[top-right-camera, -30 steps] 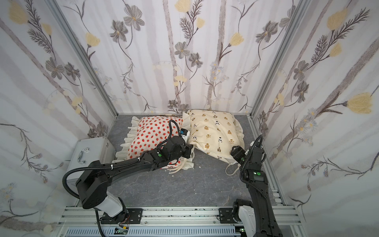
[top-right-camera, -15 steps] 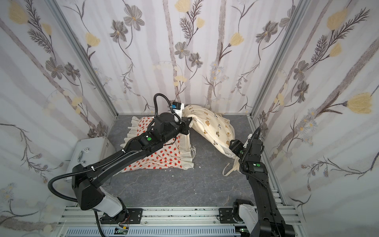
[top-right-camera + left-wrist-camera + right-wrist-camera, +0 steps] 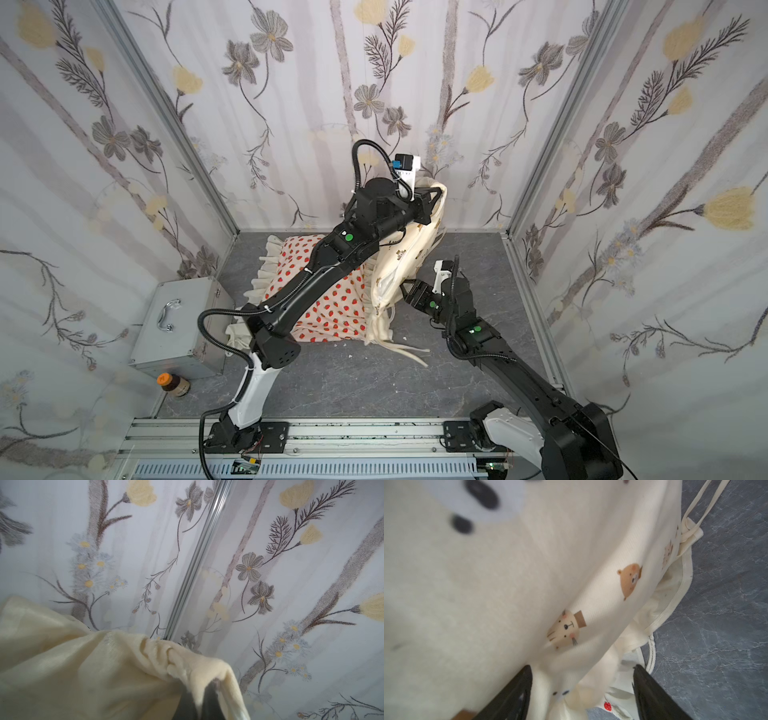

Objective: Zip up pillowcases
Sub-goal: Pick up the pillowcase from the center of the board, then place the pillowcase at the center of the board.

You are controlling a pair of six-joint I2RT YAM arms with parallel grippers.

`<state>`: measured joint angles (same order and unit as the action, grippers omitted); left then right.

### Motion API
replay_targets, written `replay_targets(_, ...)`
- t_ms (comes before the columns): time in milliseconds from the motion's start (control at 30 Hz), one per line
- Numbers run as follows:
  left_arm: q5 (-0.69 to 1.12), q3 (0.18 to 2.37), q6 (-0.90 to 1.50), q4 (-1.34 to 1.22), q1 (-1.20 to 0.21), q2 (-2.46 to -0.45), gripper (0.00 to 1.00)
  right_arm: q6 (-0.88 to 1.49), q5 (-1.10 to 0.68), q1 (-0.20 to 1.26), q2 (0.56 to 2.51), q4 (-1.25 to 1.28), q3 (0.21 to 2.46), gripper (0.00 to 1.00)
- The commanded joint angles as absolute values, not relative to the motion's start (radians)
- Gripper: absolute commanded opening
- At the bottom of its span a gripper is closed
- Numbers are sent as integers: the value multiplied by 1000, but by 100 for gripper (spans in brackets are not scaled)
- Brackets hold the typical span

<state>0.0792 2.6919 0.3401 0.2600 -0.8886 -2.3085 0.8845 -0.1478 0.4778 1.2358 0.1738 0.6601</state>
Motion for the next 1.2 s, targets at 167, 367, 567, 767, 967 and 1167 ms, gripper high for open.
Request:
replay_targets(167,218,2642,420,386,-929,-2408,0,985,-67,430,1207,281,511,76)
replay_targets(367,282,2573,380,406,-975,-2350,54,997,-28,408,1135,275,410,78)
replay_targets(567,160,2394,282,531,-966,-2161,75,976,-46,393,1164,267,381,78)
replay_targets(767,125,1737,190,288,-930,-1810,81,957,-66,376,1152,254,333,78)
replay_targets(967,92,1305,121,156,-904,-1569,81,937,-81,373,1137,224,326,78)
replay_targets(1167,152,1042,108,50,-905,-1459,82,919,-98,374,1140,194,336,78)
